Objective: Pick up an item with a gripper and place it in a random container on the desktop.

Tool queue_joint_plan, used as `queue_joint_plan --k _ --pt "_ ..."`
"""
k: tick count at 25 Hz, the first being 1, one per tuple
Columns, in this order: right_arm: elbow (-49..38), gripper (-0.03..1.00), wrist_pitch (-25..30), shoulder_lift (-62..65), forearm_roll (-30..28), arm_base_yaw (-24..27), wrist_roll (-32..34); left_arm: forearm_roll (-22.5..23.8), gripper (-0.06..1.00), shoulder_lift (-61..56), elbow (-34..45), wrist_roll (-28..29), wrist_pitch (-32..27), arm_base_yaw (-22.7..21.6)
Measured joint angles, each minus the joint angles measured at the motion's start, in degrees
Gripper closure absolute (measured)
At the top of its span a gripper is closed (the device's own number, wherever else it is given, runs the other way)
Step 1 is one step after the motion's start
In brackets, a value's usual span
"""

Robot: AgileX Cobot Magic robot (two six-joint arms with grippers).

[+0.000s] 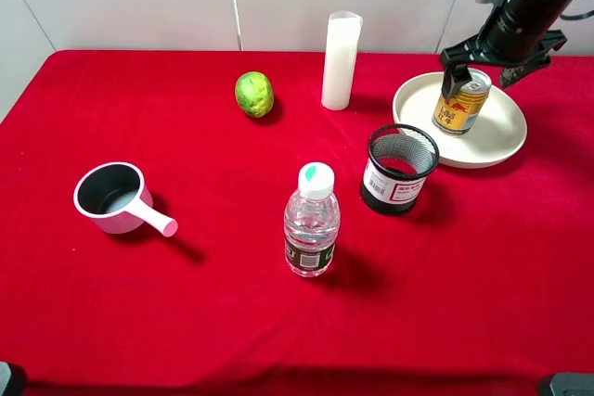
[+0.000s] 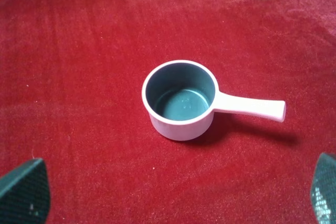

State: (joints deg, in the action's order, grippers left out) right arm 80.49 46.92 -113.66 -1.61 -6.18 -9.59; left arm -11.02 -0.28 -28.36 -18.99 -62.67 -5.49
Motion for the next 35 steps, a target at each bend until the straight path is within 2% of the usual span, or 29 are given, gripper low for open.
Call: queue_joint_plan --k 5,23,35 --pt "3.6 0.32 6.6 1.5 0.0 0.0 0.1 0.0 -0.05 0.0 0.0 0.0 0.0 0.0" --pt "4.0 0.28 22.2 13.9 1.6 0.0 0.6 0.0 -0.05 0.0 0.0 0.0 0.0 0.0" --pt "4.0 0.28 22.9 25.1 2.5 0.0 3.2 0.0 -0.05 0.0 0.0 0.0 0.0 0.0"
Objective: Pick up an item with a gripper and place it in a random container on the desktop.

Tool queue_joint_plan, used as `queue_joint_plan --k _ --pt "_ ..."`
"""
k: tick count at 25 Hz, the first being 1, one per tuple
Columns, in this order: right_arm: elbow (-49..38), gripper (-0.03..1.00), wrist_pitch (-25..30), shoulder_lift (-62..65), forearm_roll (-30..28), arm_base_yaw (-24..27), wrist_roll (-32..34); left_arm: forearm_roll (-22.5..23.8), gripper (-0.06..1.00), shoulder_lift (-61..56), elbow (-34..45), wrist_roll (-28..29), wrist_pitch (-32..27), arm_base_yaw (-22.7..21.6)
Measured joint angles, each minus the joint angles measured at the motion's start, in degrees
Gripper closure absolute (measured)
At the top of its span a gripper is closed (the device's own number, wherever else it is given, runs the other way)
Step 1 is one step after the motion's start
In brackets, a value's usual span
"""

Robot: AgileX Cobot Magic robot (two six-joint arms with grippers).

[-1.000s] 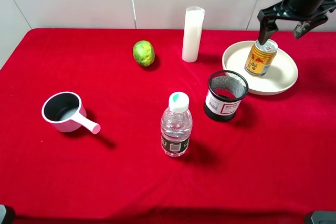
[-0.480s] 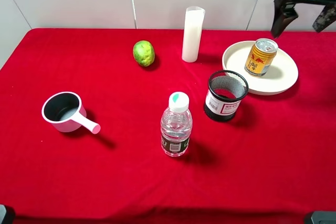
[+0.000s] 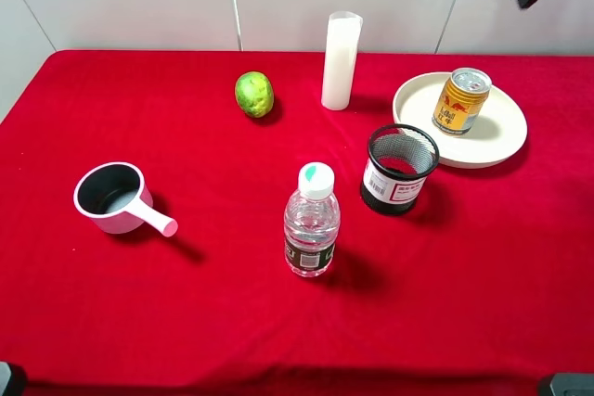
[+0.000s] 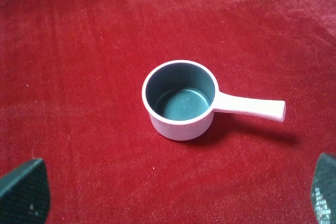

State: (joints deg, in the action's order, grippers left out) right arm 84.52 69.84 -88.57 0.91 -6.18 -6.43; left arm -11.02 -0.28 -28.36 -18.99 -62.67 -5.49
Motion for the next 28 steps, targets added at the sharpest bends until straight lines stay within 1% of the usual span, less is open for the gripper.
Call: queue_joint_plan --k 9,16,18,20,28 --pt "0.0 0.28 0.2 12.0 0.3 0.0 2.9 0.0 -0.05 0.0 0.0 0.0 0.0 0.0" --pt "-1.9 0.28 0.1 19.5 0.4 0.0 3.0 0.0 -0.05 0.0 0.0 0.0 0.0 0.0" --pt "-4.1 0.28 0.1 22.0 0.3 0.0 3.1 0.0 -0.05 0.0 0.0 0.0 0.0 0.0" --pt "-8.7 0.28 0.2 26.1 0.3 0.0 3.1 0.0 -0.05 0.0 0.0 0.0 0.0 0.0" --pt "-21.5 0.28 0.2 36.3 -0.9 0.0 3.2 0.0 -0.05 0.0 0.0 0.0 0.0 0.0"
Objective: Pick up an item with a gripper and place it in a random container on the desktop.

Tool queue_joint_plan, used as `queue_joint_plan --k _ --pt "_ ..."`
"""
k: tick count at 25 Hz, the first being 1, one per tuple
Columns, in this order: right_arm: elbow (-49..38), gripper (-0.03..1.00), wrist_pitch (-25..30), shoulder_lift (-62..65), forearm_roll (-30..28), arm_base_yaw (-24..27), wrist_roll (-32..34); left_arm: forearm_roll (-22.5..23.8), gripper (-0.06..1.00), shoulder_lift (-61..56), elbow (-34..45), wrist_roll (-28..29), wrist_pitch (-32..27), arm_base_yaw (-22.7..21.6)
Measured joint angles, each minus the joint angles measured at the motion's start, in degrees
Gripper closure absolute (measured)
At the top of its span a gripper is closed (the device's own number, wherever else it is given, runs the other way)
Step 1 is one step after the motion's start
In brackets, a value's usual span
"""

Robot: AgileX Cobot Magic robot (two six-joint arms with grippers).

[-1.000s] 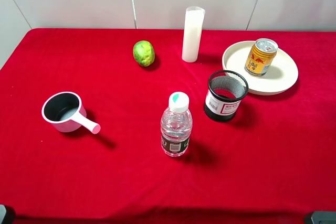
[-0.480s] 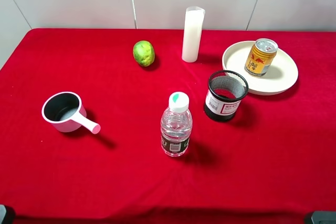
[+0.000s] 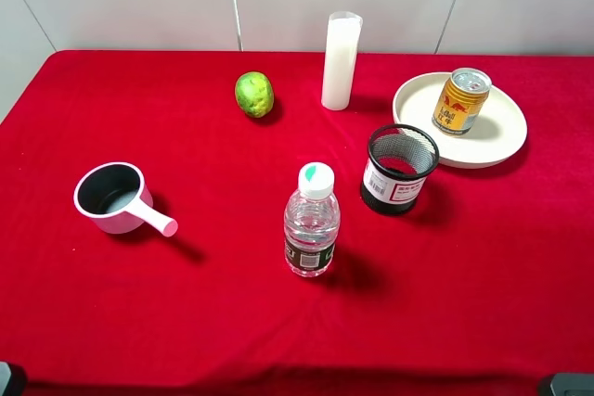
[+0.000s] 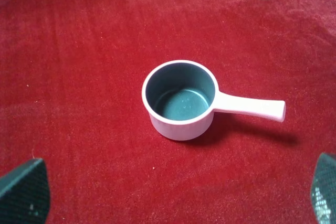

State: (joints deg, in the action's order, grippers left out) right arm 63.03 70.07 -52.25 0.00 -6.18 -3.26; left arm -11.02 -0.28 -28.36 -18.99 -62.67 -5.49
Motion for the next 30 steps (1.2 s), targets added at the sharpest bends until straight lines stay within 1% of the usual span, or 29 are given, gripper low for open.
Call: queue_joint_plan --k 4,13,17,20,26,30 --pt "-6.0 0.28 -0.2 5.4 -0.4 0.0 0.0 0.0 -0.05 0.0 0.0 0.0 0.0 0.0" --pt "-19.7 0.28 -8.6 24.6 -0.6 0.0 0.0 0.0 -0.05 0.0 0.0 0.0 0.0 0.0" --pt "-24.6 0.28 -10.1 33.4 -1.3 0.0 0.0 0.0 -0.05 0.0 0.0 0.0 0.0 0.0" --pt "-27.4 0.28 -10.1 39.1 -2.2 1.4 0.0 0.0 -0.05 0.0 0.0 0.0 0.0 0.0" --pt "-32.7 0.28 -11.3 48.8 -3.5 6.2 0.0 0.0 -0.05 0.0 0.0 0.0 0.0 0.0" --pt "-34.3 0.28 -11.4 52.4 -3.6 6.7 0.0 0.0 -0.05 0.0 0.0 0.0 0.0 0.0"
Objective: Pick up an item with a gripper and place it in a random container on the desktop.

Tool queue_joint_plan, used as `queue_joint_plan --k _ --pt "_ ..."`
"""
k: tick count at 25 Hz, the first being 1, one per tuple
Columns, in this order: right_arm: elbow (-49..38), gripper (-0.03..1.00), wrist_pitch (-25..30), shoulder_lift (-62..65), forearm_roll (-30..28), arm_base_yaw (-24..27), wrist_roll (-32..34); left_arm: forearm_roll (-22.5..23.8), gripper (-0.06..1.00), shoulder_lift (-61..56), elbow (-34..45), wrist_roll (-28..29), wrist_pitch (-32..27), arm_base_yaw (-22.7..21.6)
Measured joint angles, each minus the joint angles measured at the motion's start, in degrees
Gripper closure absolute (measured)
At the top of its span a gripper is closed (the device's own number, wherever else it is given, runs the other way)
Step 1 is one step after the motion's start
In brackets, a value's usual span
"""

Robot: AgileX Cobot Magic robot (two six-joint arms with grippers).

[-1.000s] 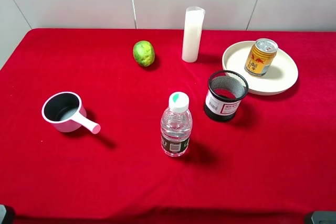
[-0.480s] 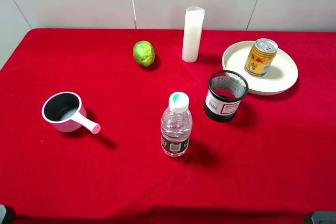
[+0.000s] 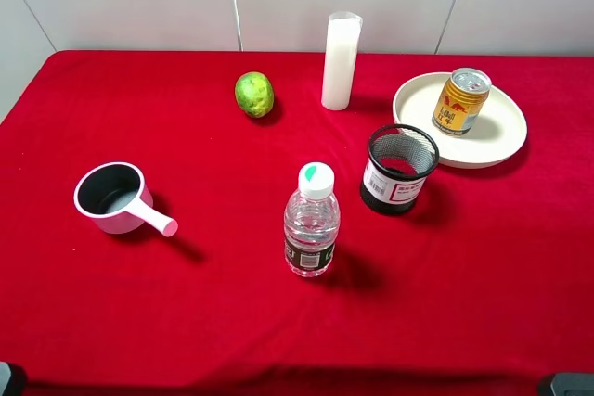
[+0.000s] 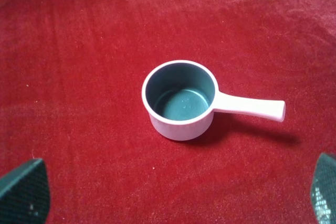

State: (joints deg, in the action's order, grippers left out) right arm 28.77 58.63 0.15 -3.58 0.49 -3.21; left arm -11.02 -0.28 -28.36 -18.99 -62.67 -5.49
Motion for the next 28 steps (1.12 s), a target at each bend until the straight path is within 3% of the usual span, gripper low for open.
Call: queue_joint_plan --k 28 --pt "-0.1 0.28 -0.1 0.2 0.0 0.0 0.0 0.0 -0.05 0.0 0.0 0.0 0.0 0.0"
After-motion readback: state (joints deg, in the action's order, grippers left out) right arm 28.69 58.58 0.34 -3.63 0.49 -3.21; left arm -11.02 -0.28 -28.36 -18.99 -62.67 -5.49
